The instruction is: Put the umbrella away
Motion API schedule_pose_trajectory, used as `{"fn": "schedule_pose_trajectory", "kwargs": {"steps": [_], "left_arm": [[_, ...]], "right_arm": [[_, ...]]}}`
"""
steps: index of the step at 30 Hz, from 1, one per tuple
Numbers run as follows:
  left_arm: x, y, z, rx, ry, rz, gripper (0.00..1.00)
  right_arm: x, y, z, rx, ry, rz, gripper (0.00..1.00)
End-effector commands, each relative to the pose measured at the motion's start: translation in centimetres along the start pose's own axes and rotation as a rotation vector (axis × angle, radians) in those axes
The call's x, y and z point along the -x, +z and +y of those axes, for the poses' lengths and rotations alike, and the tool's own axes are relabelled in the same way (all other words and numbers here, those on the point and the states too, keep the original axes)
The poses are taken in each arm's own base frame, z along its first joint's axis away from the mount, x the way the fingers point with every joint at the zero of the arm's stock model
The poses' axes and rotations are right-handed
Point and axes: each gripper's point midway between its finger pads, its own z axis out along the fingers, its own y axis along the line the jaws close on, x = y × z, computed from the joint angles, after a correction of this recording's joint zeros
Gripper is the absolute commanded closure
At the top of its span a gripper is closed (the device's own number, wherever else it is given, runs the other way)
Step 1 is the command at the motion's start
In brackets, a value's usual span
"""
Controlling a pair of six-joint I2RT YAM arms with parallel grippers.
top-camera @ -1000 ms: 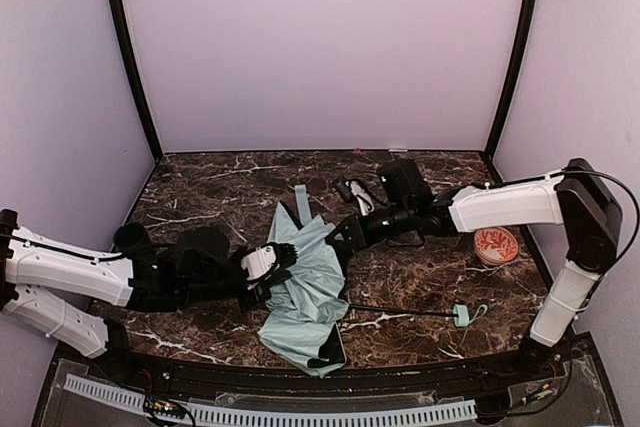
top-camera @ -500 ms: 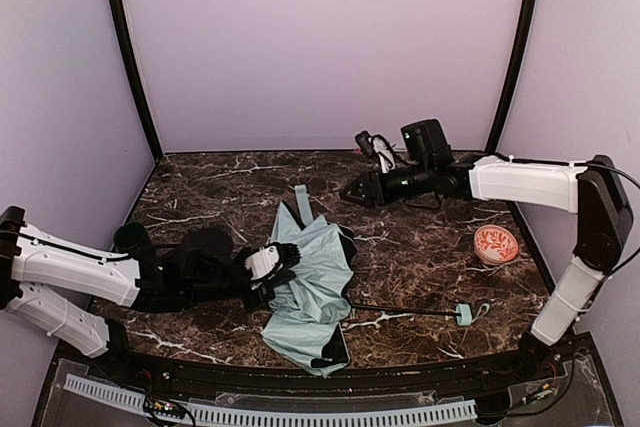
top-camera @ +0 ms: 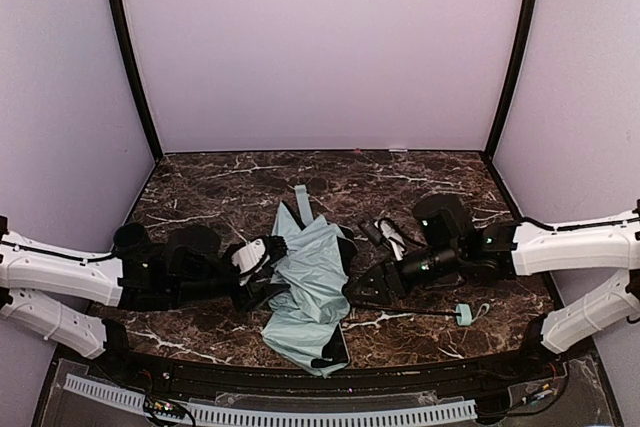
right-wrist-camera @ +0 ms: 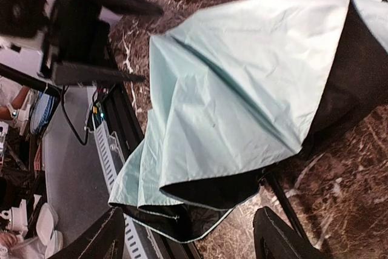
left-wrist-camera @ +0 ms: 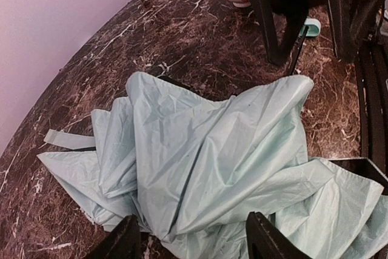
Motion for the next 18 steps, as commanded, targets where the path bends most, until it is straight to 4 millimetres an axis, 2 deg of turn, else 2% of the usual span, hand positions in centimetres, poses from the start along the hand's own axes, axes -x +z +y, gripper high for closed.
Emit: {"fn": "schedule_pose_trajectory", "kwargs": {"steps": [1,5,8,9,11,15,18], "left_arm": [[1.0,-2.7,0.1,-0.021,-0.125,0.002,0.38],[0.2,-3.5,-1.4,-0.064,-0.193,0.026,0.37],[-0.4,-3.2,-5.0,-0.155,-0.034,0.037,0.38],[-0.5,-3.0,-6.0,-0.173,0.051,0.033,0.38],[0.0,-2.3,-6.9,-0.179,0.163,0.02,0.38],[0.5,-0.5,-6.5,-0.122,0.343,-0.016,0.38],[1.1,0.7,-6.0,-0.061,0.438,-0.061,0.38]], "right_arm": [[-1.2,0.9,1.2,0.06,-0.004,-0.01,0.27],[-2.1,1.9,0.9,0.082,-0.029,-0.021,0.27],[-1.8,3.2,1.6,0.13,-0.082,-0.035,0.28],[-1.9,4.0,1.1,0.118,-0.088,-0.021,0.31],[-1.3,4.8,0.7,0.096,-0.113,-0.017,0.44],[-0.4,5.4,1.3,0.122,-0.161,-0.026,0.81],[-0.2,5.1,2.0,0.15,-0.185,-0.032,0.95]]}}
